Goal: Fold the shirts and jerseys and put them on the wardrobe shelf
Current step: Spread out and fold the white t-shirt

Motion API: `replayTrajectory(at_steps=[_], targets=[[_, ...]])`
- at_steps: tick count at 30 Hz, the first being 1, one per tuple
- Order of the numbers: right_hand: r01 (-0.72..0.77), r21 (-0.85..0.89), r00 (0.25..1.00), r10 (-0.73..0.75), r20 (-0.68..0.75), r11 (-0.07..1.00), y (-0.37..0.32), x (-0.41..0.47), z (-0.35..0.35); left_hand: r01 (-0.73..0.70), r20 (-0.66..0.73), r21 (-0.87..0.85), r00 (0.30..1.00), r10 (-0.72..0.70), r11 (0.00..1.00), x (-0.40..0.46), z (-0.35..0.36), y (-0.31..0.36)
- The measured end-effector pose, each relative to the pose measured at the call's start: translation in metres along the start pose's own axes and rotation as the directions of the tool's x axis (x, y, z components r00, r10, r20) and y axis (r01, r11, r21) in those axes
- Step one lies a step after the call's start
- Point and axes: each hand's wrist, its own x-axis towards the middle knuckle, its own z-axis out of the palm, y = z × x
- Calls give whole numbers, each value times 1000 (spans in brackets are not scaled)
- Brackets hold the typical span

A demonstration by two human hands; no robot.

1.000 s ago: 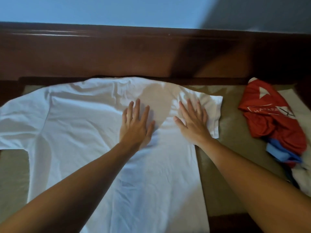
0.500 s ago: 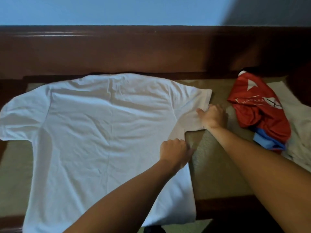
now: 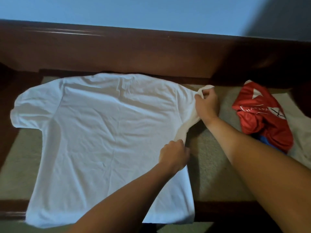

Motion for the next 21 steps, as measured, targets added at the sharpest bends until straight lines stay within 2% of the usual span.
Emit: replayTrajectory(at_steps=[2, 6, 12, 15, 18, 19, 21], targets=[[46, 32, 998, -48, 38, 998, -21, -7, 12, 17, -12, -100, 1000, -18, 995, -3, -4, -6], [170, -31, 979, -165, 120, 985, -51, -29, 48, 48, 11, -251, 999, -46, 967, -8, -14, -20], [276, -53, 946, -262, 190, 960, -70, -61, 102, 82, -17, -481, 995, -103, 873, -22, -36, -42], [293, -113, 905, -238, 352, 949, -62, -73, 123, 137, -2, -572, 986, -169, 808, -27, -40, -52], [271, -155, 799, -132, 586, 950, -46, -86, 130, 224, 42, -638, 966, -257, 737, -33, -43, -64], [270, -153, 791, -128, 598, 950, -39, -90, 129, 245, 56, -655, 959, -277, 714, -36, -45, -68], [300, -122, 831, -196, 520, 946, -28, -100, 120, 282, 93, -683, 949, -302, 674, -40, -48, -74]])
